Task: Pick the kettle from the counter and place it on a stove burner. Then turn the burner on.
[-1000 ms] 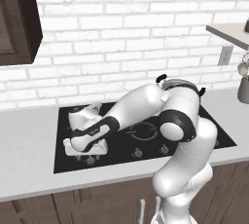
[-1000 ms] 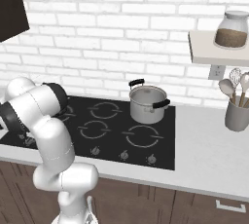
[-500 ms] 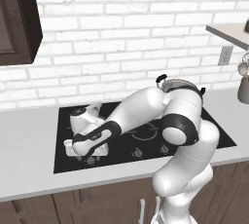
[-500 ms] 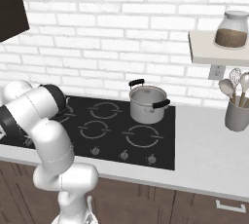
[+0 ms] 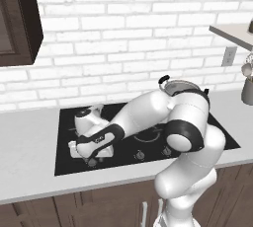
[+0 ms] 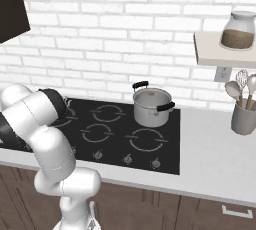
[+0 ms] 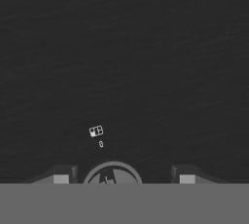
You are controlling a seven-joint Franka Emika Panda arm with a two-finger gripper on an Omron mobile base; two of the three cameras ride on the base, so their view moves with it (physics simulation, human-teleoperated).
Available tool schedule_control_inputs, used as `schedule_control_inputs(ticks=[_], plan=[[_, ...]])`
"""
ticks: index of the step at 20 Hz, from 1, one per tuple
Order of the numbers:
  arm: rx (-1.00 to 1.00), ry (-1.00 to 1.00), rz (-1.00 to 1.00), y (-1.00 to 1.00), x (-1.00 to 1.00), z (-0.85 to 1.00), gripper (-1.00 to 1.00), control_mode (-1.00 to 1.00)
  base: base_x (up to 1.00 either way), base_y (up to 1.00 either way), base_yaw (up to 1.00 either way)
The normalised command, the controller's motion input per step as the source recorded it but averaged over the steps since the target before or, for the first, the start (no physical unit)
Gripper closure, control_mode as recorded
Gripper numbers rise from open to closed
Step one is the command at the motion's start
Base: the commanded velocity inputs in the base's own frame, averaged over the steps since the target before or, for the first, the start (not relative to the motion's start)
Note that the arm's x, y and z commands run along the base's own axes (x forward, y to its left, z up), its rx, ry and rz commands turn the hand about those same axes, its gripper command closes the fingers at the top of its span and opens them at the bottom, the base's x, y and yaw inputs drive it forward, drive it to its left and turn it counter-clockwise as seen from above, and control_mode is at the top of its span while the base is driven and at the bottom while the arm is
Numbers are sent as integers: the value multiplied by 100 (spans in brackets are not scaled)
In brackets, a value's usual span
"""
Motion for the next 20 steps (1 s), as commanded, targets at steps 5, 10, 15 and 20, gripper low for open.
schedule_control_inputs(ticks=[5, 10, 15, 20], plan=[[0, 0, 0, 0, 0, 0, 100, -100, 0, 0, 0], [0, -6, 15, 0, -12, 0, 100, -100, 0, 0, 0], [0, -8, 36, 2, -8, 6, 100, -100, 0, 0, 0], [-2, -3, 41, 6, 0, 7, 100, -100, 0, 0, 0]])
